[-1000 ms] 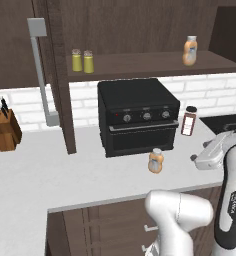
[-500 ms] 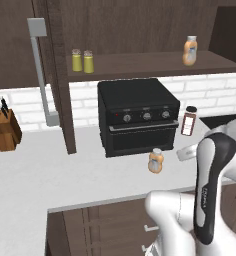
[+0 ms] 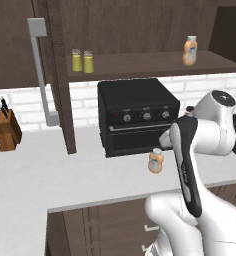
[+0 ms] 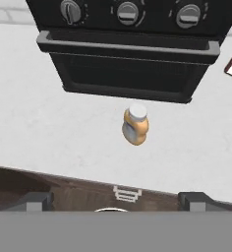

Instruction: Put the shaker and condiment bottle from the counter next to their counterparts in the cabinet.

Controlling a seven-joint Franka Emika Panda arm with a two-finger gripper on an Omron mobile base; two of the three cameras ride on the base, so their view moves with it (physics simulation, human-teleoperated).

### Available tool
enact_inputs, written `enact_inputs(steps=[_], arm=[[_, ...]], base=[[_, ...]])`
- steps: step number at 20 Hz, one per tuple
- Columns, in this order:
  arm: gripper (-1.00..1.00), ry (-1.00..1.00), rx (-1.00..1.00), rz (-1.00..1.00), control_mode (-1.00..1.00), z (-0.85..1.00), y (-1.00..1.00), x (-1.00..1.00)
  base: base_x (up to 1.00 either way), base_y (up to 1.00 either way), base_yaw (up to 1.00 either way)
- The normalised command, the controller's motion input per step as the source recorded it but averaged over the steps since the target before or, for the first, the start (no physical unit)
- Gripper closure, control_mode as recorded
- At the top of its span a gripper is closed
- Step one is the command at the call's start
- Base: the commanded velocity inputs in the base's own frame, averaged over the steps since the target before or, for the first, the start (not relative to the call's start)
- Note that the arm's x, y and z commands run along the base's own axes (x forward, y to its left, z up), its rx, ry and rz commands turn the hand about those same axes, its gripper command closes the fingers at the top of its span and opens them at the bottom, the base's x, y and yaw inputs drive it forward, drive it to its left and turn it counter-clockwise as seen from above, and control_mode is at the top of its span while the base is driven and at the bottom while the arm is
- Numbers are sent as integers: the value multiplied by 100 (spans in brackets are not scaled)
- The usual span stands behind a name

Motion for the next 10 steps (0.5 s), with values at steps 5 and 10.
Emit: enact_inputs(steps=[5, 10], arm=[[-100, -1, -8, -1, -100, -38, 0, 24], [-100, -4, -5, 0, -100, -56, 0, 2]], base=[[0, 0, 0], [0, 0, 0]])
